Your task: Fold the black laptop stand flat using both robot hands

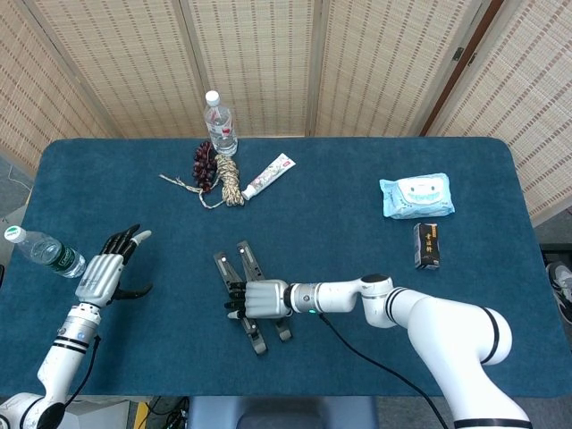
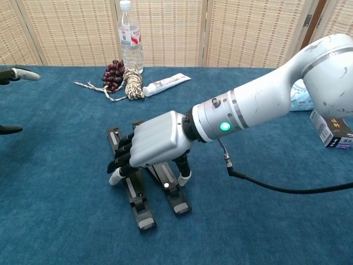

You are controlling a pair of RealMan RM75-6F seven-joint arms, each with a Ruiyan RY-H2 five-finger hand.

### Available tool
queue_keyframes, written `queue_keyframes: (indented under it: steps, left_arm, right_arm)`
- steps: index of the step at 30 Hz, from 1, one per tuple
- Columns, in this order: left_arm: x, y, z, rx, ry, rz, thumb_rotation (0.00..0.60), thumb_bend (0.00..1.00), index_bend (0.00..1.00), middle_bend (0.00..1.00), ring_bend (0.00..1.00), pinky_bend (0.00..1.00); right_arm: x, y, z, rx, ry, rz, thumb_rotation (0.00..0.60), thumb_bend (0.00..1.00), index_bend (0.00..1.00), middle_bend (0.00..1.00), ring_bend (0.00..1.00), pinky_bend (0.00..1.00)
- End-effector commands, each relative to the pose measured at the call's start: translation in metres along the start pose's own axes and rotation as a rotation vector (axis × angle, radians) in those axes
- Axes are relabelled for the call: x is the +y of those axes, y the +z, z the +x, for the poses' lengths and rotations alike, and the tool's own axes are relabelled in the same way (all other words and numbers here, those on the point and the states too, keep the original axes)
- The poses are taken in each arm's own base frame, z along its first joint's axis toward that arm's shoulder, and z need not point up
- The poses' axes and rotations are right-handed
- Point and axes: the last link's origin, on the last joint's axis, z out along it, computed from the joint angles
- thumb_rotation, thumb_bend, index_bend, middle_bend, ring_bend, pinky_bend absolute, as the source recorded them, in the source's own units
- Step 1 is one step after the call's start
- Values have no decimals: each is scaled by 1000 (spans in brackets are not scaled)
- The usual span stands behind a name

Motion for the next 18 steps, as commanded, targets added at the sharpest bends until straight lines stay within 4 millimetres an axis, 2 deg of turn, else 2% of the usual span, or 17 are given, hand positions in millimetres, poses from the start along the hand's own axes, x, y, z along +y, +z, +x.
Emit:
queue_keyframes:
  steps: [1,6,12,18]
  left_arm:
    - [0,-1,0,2,-2,-1,600,174,97,0,0,0]
    - [-1,-2,0,1,-4,2,600,174,97,0,0,0]
    - [-3,-3,0,0,-4,3,600,173,97,0,0,0]
    - [-4,-4,0,0,-7,5,600,173,97,0,0,0]
  right_arm:
    - [0,3,-1,8,4,2,600,98,0,87,0,0]
    - [-1,7,-1,36,-4,12,600,114,20,193,0,0]
    - [-1,12,-2,82,-5,20,600,176,146,338,1,0]
    - [-2,14,-4,127,6,27,600,207,243,469,104,0]
